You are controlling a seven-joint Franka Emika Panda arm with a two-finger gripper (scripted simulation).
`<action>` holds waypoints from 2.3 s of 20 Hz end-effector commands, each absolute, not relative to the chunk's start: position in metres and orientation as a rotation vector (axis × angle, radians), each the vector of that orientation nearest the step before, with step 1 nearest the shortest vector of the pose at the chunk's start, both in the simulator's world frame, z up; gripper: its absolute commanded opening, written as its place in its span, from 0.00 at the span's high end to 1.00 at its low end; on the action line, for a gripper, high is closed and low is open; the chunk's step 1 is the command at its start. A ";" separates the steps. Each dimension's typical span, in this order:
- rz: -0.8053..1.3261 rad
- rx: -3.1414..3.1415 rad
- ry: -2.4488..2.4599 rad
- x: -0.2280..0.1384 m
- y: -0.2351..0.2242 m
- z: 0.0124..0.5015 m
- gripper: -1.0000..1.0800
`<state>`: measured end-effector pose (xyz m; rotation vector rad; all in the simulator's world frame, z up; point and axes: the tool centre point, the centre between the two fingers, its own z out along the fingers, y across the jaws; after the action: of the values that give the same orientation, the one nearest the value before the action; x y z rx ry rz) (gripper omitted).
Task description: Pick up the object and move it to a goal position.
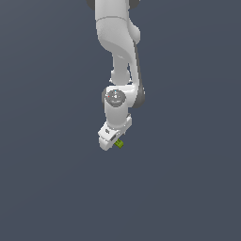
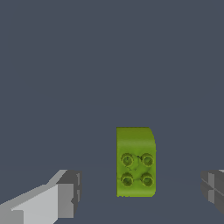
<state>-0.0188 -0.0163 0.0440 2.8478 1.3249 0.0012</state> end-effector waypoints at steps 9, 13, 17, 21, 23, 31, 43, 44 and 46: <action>0.000 2.846 1.329 -0.019 -0.016 0.012 0.04; 0.000 2.846 1.329 -0.019 -0.016 0.012 1.00; 0.000 2.846 1.329 -0.019 -0.016 0.012 1.00; 0.000 2.846 1.329 -0.019 -0.016 0.013 1.00; 0.000 2.846 1.329 -0.020 -0.014 0.015 1.00; 0.000 2.846 1.329 -0.028 0.012 0.039 1.00; -0.002 2.843 1.329 -0.057 0.110 0.130 1.00; -0.002 2.843 1.329 -0.059 0.120 0.139 1.00; -0.002 2.843 1.329 -0.064 0.138 0.156 1.00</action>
<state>-0.0600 0.1241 0.1427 2.8436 1.3302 -0.0016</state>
